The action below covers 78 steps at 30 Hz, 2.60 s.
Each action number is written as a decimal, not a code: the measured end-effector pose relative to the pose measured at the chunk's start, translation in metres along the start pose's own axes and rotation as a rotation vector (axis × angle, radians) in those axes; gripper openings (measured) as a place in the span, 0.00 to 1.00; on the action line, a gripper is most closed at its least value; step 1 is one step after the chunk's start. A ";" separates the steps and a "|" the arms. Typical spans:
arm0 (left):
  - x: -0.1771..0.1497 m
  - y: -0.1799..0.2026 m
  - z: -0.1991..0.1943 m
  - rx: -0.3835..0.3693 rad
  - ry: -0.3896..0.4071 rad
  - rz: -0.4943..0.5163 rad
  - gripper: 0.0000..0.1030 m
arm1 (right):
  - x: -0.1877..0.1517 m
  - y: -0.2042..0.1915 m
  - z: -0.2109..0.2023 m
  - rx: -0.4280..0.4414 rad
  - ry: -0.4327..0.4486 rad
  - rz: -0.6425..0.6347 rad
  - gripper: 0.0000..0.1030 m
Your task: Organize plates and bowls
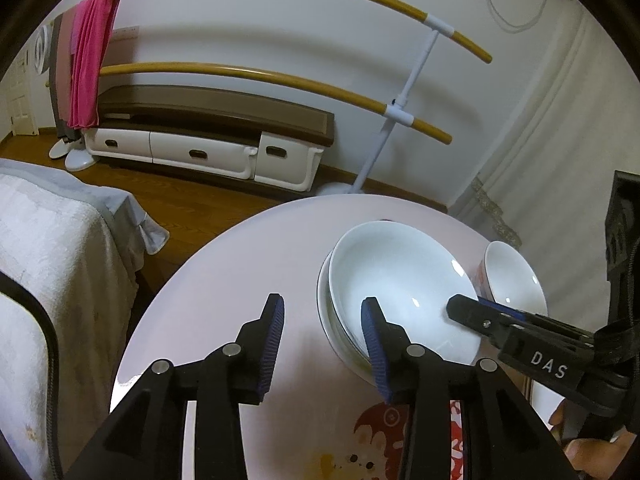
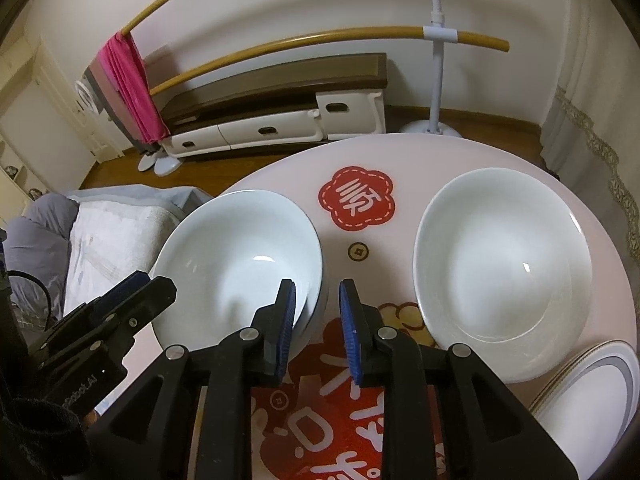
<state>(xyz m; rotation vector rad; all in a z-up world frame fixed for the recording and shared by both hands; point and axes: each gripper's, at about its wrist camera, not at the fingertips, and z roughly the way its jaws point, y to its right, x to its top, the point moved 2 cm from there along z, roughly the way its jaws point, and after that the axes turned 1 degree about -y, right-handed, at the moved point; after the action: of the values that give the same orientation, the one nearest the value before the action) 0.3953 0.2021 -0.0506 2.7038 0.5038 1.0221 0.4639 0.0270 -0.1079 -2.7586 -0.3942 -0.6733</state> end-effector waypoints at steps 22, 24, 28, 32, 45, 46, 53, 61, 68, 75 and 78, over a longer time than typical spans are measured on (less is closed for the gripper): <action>-0.030 0.051 -0.064 -0.005 0.067 0.077 0.41 | -0.005 0.045 -0.094 0.076 0.135 0.042 0.23; -0.032 0.055 -0.072 -0.005 0.073 0.079 0.42 | -0.009 0.050 -0.101 0.083 0.141 0.048 0.23; -0.038 0.066 -0.093 -0.012 0.085 0.094 0.42 | -0.016 0.055 -0.117 0.094 0.158 0.052 0.23; -0.042 0.079 -0.118 -0.023 0.100 0.119 0.43 | -0.021 0.056 -0.136 0.101 0.177 0.042 0.23; -0.041 0.130 -0.207 -0.093 0.144 0.199 0.58 | -0.021 0.047 -0.213 0.109 0.190 -0.045 0.27; -0.040 0.131 -0.211 -0.092 0.147 0.205 0.60 | -0.022 0.046 -0.217 0.107 0.190 -0.051 0.28; -0.029 0.130 -0.201 -0.044 0.119 0.211 0.63 | -0.020 0.052 -0.216 0.075 0.164 -0.061 0.31; -0.001 0.103 -0.144 0.020 0.001 0.141 0.63 | -0.011 0.052 -0.160 0.119 0.054 -0.018 0.31; 0.022 0.080 -0.099 0.050 -0.071 0.094 0.63 | 0.002 0.040 -0.108 0.132 -0.028 -0.020 0.31; 0.039 0.054 -0.062 0.079 -0.120 0.046 0.63 | 0.009 0.032 -0.060 0.156 -0.107 -0.012 0.31; 0.045 0.049 -0.048 0.081 -0.137 0.037 0.63 | 0.010 0.026 -0.045 0.158 -0.129 -0.015 0.31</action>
<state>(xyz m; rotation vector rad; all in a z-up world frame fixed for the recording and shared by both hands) 0.4069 0.1774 0.0273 2.8394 0.4821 0.8349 0.4630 -0.0093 -0.0698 -2.6580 -0.4745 -0.4483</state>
